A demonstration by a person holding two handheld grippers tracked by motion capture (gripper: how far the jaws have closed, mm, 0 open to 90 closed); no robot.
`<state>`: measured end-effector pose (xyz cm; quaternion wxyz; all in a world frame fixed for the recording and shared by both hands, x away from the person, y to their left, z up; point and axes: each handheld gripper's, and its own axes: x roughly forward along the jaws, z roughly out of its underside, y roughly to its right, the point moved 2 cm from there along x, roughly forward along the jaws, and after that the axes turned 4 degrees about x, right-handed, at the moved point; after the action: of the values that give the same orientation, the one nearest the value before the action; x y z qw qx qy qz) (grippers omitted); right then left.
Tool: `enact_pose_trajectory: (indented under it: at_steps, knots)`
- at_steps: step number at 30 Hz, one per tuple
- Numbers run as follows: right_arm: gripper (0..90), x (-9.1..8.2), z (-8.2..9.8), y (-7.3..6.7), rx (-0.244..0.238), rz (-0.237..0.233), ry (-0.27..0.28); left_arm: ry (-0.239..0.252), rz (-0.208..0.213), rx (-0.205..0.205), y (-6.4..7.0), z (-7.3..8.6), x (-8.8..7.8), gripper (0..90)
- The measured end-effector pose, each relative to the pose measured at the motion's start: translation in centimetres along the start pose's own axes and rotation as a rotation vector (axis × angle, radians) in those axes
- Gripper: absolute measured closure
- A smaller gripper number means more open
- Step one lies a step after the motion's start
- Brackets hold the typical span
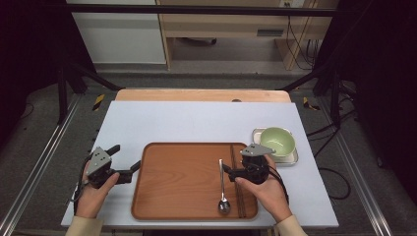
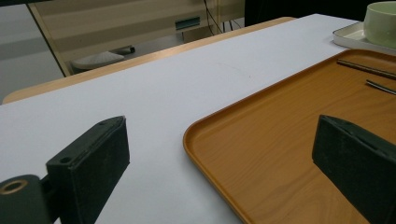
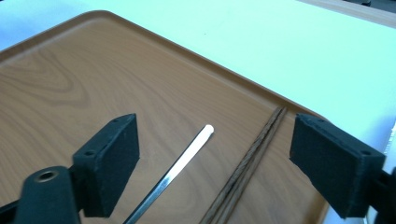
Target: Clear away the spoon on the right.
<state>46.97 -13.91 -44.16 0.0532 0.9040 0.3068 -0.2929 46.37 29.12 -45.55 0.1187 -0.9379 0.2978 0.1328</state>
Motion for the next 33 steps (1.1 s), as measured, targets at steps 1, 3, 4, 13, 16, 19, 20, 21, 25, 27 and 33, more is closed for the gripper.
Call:
enact_pose_trajectory:
  at_steps: [1,3,4,13,16,19,20,21,25,27,33]
  knots:
    - [15.1,-0.1,-0.1,0.1,-0.002,0.003,0.007,0.001,0.0,0.0,0.0,0.0,0.0,3.6]
    - [13.5,-0.4,-0.2,0.2,0.0,0.004,0.016,0.001,0.001,0.0,0.0,0.0,0.0,3.5]
    - [12.7,-0.5,-0.2,0.2,-0.007,0.01,0.017,0.002,0.001,0.001,0.0,0.0,0.0,3.4]
    - [9.5,-2.2,-0.6,1.7,0.017,0.055,0.056,0.006,0.0,0.0,0.0,0.0,0.0,3.2]
    - [11.2,-2.9,-0.6,2.3,0.039,0.075,0.073,0.007,-0.003,-0.002,-0.1,0.0,-0.1,3.2]
    - [13.1,-3.6,-0.7,3.0,0.044,0.096,0.096,0.007,-0.006,-0.002,-0.2,0.1,-0.1,3.1]
    - [12.9,-3.8,-0.7,3.3,0.049,0.104,0.096,0.009,-0.006,-0.003,-0.2,0.0,-0.2,3.1]
    - [13.2,-4.0,-0.7,3.5,0.051,0.11,0.098,0.009,-0.007,-0.004,-0.2,0.0,-0.2,3.1]
    - [15.4,-4.7,-0.8,4.3,0.065,0.144,0.095,0.007,-0.013,0.001,-0.3,0.1,-0.2,3.1]
    - [17.7,-5.0,-0.8,4.7,0.074,0.155,0.092,0.007,-0.014,0.006,-0.2,0.0,-0.3,3.1]
    - [20.5,-5.7,-1.2,6.2,0.087,0.184,0.032,0.01,-0.016,0.008,-0.2,0.0,-0.4,3.0]
